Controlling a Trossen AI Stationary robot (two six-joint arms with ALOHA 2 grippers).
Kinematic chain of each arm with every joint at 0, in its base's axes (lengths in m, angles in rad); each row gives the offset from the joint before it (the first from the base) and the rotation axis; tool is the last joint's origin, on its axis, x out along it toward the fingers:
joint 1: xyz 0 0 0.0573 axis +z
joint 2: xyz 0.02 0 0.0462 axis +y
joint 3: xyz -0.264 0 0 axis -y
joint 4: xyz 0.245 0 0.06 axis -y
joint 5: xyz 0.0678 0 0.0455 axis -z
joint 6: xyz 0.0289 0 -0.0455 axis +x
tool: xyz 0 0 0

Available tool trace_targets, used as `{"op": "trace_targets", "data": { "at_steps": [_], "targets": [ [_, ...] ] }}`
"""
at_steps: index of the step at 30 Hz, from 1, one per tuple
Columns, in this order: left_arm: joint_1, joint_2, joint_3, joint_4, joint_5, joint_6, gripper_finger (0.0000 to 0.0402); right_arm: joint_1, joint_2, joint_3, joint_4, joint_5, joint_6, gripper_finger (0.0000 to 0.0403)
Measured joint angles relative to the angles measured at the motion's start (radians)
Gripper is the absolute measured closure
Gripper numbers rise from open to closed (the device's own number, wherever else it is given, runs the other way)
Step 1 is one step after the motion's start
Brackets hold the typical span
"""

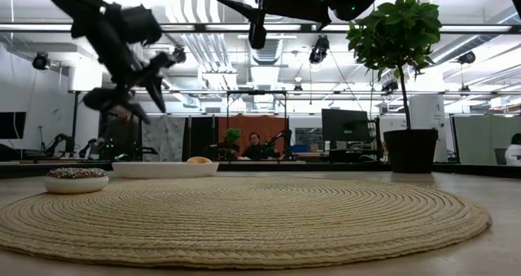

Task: Pick & Place donuts
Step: Put the small brown donut into the white plate

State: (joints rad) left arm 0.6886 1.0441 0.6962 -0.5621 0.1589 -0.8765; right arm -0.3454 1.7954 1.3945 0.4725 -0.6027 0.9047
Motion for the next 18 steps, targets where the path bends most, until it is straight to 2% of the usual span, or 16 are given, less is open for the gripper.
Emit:
{"op": "trace_targets", "data": {
  "at_steps": [4,8,18],
  "targets": [
    [-0.055,-0.004,0.083,-0.095,0.004,0.111,0.0248,0.000,-0.001,0.000,-0.001,-0.040,0.000,0.0270],
    [-0.128,-0.017,0.117,-0.145,-0.019,0.150,0.0248,0.000,-0.002,0.000,-0.003,-0.057,0.001,0.0267],
    [-0.339,-0.113,0.100,-0.148,-0.125,-0.006,0.0248,-0.002,-0.007,-0.002,-0.051,-0.192,-0.001,0.0270]
  ]
}}
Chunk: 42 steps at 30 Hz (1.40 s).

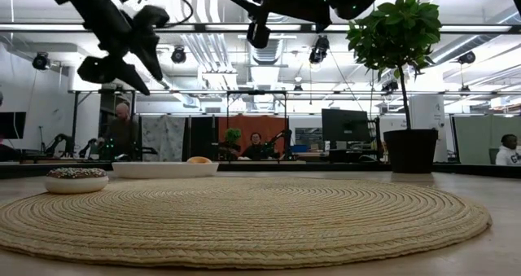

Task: Pick & Place donuts
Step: Put the small brown donut into the white plate

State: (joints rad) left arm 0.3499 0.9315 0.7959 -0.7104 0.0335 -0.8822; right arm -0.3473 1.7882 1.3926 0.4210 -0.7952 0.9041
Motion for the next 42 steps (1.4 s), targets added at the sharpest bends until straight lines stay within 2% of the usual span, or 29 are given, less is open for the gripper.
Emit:
{"op": "trace_targets", "data": {
  "at_steps": [5,12,17,28,31,42],
  "targets": [
    [-0.116,-0.026,0.000,-0.003,-0.031,-0.066,0.0248,0.000,-0.014,-0.002,-0.153,-0.052,-0.062,0.0269],
    [-0.269,-0.033,0.000,-0.004,-0.036,-0.136,0.0248,0.002,-0.073,-0.002,-0.513,-0.044,-0.287,0.0271],
    [-0.387,-0.033,0.000,-0.003,-0.035,-0.175,0.0248,0.008,-0.113,-0.003,-0.669,-0.026,-0.384,0.0275],
    [-0.564,-0.033,0.000,0.007,-0.071,-0.175,0.0248,0.050,-0.202,-0.017,-0.794,0.067,-0.462,0.0277],
    [-0.591,-0.033,0.000,0.011,-0.072,-0.213,0.0248,0.070,-0.211,-0.019,-0.828,0.078,-0.461,0.0277],
    [-0.694,0.021,0.000,0.011,-0.077,-0.379,0.0248,0.178,-0.222,-0.019,-0.902,0.232,-0.459,0.0279]
  ]
}}
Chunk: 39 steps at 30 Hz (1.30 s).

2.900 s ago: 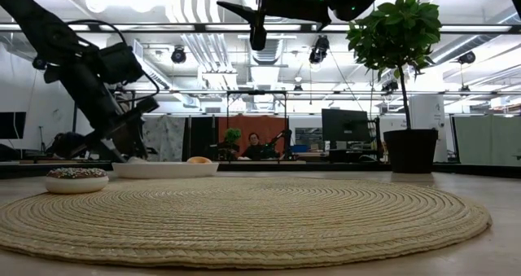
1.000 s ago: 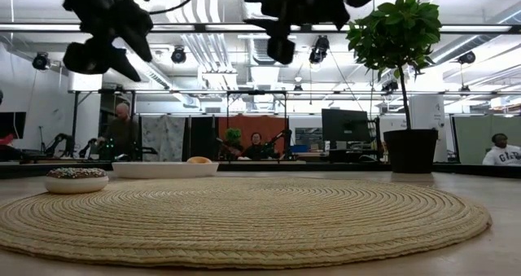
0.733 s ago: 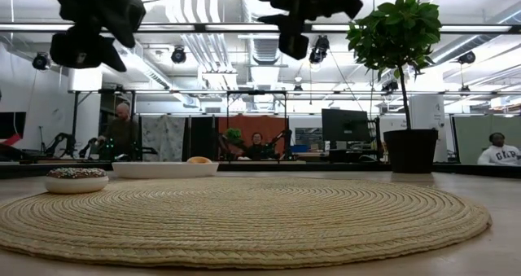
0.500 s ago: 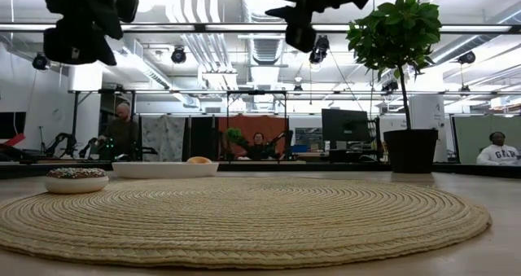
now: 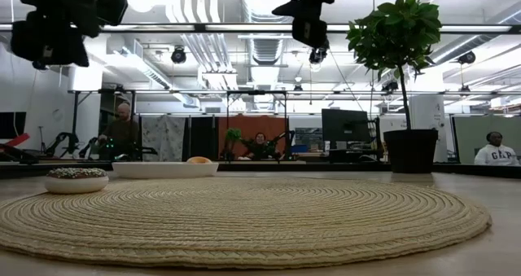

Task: Pick & Place donuts
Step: Put the small brown donut into the white plate

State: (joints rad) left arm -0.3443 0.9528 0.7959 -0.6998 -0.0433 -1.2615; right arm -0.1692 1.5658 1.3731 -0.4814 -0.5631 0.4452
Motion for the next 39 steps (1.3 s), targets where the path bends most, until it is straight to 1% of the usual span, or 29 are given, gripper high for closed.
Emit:
{"op": "trace_targets", "data": {
  "at_steps": [2,8,12,16,20,26,35,39],
  "targets": [
    [-0.023,0.016,0.000,0.001,0.000,-0.019,0.0248,0.017,-0.002,0.000,-0.009,0.019,0.001,0.0278],
    [-0.089,0.061,0.000,0.013,-0.002,-0.096,0.0248,0.058,-0.002,0.000,-0.018,0.029,0.010,0.0282],
    [-0.123,0.100,0.000,0.012,-0.023,-0.216,0.0248,0.081,-0.002,0.000,-0.018,0.069,0.019,0.0281],
    [-0.146,0.141,0.000,0.012,-0.038,-0.334,0.0248,0.091,-0.002,0.000,-0.018,0.076,0.026,0.0280],
    [-0.164,0.194,0.000,0.023,-0.038,-0.416,0.0248,0.103,-0.002,0.000,-0.018,0.077,0.026,0.0281],
    [-0.164,0.283,0.000,0.070,-0.038,-0.475,0.0248,0.114,-0.002,0.000,-0.018,0.123,0.026,0.0286],
    [-0.163,0.386,0.000,0.089,-0.037,-0.561,0.0248,0.115,-0.002,0.000,-0.017,0.126,0.049,0.0288],
    [-0.163,0.416,0.000,0.095,-0.037,-0.574,0.0248,0.115,-0.002,0.000,-0.017,0.129,0.052,0.0292]
  ]
}}
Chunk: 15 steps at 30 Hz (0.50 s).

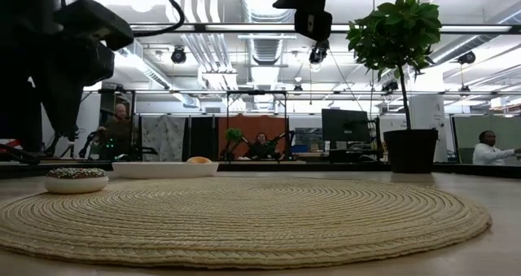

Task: Pick & Place donuts
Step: Put the small brown donut into the white plate

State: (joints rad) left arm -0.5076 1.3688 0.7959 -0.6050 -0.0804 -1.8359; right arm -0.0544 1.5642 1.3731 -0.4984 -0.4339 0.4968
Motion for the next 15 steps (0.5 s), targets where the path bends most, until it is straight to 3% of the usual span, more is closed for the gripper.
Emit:
{"op": "trace_targets", "data": {
  "at_steps": [15],
  "targets": [
    [0.004,0.074,0.000,0.009,-0.018,-0.006,0.0248,0.000,0.000,0.000,0.002,0.019,-0.001,0.0297]
  ]
}}
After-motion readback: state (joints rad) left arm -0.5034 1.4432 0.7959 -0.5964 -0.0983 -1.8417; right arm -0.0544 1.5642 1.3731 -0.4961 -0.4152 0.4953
